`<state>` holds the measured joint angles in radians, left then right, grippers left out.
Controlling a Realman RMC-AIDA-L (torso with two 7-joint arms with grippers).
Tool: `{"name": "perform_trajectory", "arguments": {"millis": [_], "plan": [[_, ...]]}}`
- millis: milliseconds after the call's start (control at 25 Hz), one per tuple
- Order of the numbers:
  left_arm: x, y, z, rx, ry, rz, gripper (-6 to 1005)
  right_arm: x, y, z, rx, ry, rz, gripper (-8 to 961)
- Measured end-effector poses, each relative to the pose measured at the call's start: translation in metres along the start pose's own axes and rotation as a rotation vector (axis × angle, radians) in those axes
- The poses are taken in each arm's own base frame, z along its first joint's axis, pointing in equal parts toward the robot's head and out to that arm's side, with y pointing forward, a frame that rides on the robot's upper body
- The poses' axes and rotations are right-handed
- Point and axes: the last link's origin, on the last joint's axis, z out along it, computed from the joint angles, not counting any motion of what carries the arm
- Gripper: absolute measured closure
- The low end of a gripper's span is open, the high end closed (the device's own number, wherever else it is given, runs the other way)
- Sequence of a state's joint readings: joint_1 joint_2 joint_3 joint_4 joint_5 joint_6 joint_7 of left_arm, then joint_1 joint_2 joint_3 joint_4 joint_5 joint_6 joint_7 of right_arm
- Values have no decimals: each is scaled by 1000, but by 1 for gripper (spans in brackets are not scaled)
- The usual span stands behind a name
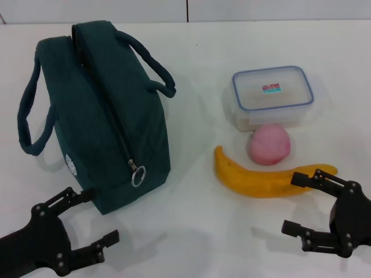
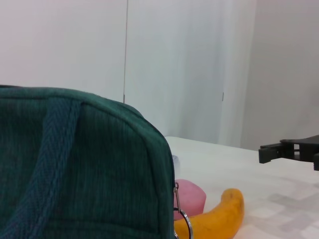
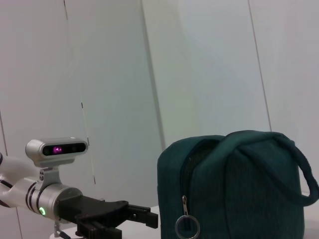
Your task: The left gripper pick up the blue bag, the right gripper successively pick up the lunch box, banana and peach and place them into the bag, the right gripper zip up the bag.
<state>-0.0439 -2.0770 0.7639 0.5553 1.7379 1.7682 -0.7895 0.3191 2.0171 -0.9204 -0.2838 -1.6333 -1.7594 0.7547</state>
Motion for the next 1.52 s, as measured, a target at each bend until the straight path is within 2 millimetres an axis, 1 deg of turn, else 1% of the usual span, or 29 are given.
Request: {"name": "perform_trajectory", "arguments": {"millis": [480,560,680,880,1000,1040,1160,1280,1400,1520], "plan": [[0,2,0,-5,7,-11,109,0,0,0,1,0,-1,82],[2,-1,-4,10,10,-42,109,0,0,0,1,1,0,82],[7,-10,-17,67,32,-147,109,0,0,-1,1,1,1,82],[26,-38,-47,148,46,-411,110,0,-1,-1,3,1,4,82],[40,-49,-57,138,23,-482,111,0,-2,0,5,3,4,83],[48,-54,-60,123,14,-498,111,0,-2,0,6,4,3,83],[66,-66,-65,101,-5,-544,111,0,-2,0,6,5,3,83],[89,-89,-69,123,-3,-637,112,0,-3,1,5,5,3,83],[109,-109,-67,141,-26,-736,112,0,-3,1,6,6,4,83],[125,-130,-59,176,-88,-866,113,0,-3,2,8,6,8,84]]}}
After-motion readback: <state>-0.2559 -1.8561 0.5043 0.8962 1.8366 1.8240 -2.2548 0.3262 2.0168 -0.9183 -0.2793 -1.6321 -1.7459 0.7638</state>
